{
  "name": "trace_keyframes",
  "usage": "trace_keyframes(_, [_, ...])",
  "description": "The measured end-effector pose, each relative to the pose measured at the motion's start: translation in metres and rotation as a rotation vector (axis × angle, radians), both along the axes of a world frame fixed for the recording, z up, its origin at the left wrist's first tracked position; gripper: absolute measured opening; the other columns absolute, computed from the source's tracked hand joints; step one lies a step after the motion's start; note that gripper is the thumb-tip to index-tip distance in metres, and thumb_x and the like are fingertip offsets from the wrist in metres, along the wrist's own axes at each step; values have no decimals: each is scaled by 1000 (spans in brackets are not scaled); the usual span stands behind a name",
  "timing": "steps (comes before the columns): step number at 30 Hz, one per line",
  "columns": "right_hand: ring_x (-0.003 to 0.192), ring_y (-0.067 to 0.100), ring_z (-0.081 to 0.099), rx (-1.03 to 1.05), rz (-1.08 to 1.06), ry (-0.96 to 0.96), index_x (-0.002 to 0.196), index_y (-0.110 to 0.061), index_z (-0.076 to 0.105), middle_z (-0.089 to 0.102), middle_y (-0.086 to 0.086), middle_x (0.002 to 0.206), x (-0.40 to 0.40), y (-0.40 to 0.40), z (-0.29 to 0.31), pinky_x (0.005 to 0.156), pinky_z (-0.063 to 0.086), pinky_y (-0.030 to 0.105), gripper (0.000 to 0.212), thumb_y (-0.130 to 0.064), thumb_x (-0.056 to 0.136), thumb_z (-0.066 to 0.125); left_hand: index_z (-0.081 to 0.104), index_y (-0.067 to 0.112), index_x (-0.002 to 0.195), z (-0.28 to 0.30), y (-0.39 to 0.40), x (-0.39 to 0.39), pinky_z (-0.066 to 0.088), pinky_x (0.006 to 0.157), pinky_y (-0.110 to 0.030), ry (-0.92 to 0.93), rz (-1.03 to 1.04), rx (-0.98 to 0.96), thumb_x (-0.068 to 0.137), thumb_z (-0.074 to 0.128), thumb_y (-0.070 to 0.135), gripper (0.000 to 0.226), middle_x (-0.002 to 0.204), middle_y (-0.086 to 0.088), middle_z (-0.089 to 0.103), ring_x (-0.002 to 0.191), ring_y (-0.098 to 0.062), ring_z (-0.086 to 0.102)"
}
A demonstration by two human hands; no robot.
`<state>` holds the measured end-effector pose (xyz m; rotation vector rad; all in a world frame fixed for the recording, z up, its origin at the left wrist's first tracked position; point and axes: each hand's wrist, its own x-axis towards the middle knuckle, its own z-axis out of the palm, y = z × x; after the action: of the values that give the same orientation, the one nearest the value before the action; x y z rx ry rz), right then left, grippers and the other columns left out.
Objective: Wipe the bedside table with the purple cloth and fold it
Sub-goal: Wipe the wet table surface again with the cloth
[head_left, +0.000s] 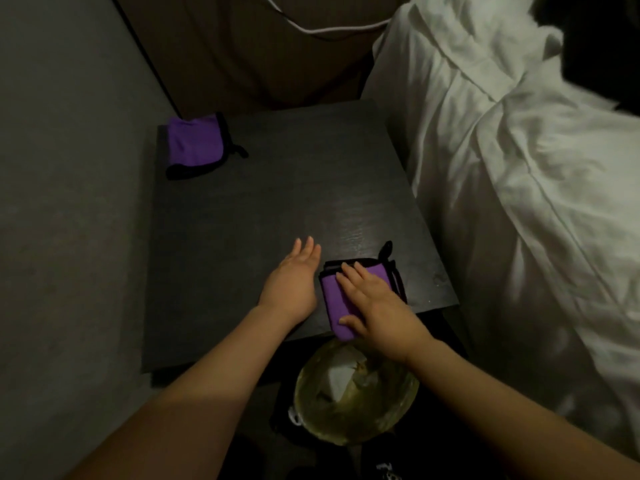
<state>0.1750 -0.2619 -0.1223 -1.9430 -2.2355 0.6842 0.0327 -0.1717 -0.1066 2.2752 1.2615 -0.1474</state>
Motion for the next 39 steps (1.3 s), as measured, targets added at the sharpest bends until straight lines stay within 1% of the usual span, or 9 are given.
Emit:
trace_keyframes(4, [132, 25, 33, 58, -29, -211, 136, -5, 34, 36, 13, 144, -16, -8, -13, 105, 22, 45, 64, -45, 86, 29, 9, 12, 147, 2, 0, 0, 13, 116, -26, -3, -6, -1, 86, 40, 1, 69, 158, -4, 2, 146, -17, -1])
trace_keyframes(11, [129, 22, 39, 66, 73, -338, 133, -8, 40, 42, 11, 140, -9, -6, -12, 102, 26, 43, 64, -47, 84, 30, 8, 13, 147, -1, 1, -2, 13, 117, -27, 6, -13, -9, 86, 39, 0, 70, 158, -4, 0, 146, -17, -2])
trace_keyframes(15, [132, 17, 27, 42, 96, -383, 137, -11, 33, 37, 9, 143, 10, -10, -13, 105, 17, 40, 66, -51, 85, 27, 7, 16, 147, -1, 2, -3, 13, 116, -26, 5, -25, -11, 83, 40, -4, 74, 158, -1, -1, 146, -15, -2])
trace_keyframes(19, [135, 14, -5, 7, 80, -306, 141, -20, -2, -5, 0, 147, 34, -13, -8, 107, -5, 33, 75, -63, 79, 4, 6, 17, 147, -2, 4, -6, 14, 116, -28, -2, -25, -15, 82, 42, -6, 78, 158, 0, -2, 146, -14, -3])
trace_keyframes(22, [136, 16, 0, 24, 45, -274, 139, -20, 0, -2, -1, 146, 50, -16, -9, 109, 2, 37, 85, -72, 74, -15, 4, 17, 147, -4, 3, -6, 12, 117, -27, -11, -20, -18, 83, 41, -6, 78, 158, 0, -2, 146, -14, -4])
trace_keyframes(27, [129, 20, 28, 58, 36, -348, 137, -10, 27, 32, 8, 141, 60, -17, -11, 102, 27, 47, 78, -64, 87, 3, 4, 16, 147, -8, 3, -8, 9, 116, -24, -24, -29, 12, 81, 42, -7, 80, 158, -1, -2, 146, -15, -4])
trace_keyframes(32, [126, 19, 33, 111, 114, -377, 137, -14, 23, 39, 7, 138, 73, -28, -21, 98, 31, 47, 65, -56, 87, 24, 4, 17, 147, -10, 0, -6, 10, 117, -24, -23, -21, 22, 81, 42, -6, 79, 158, 0, -1, 146, -15, -3])
trace_keyframes(36, [113, 24, 55, 177, 108, -181, 125, -11, 48, 56, 13, 126, 77, -29, -12, 89, 45, 47, 52, -37, 80, 40, 3, 16, 147, -10, 2, -5, 9, 117, -24, -20, -30, 29, 81, 42, -6, 79, 158, -1, -1, 146, -15, -3])
trace_keyframes(39, [104, 27, 62, 261, -116, 59, 123, -9, 52, 61, 14, 120, 78, -14, 4, 89, 48, 38, 46, -30, 82, 48, 4, 15, 147, -9, 1, -5, 8, 116, -23, -20, -35, 39, 81, 40, -6, 78, 158, -1, -1, 146, -16, -3])
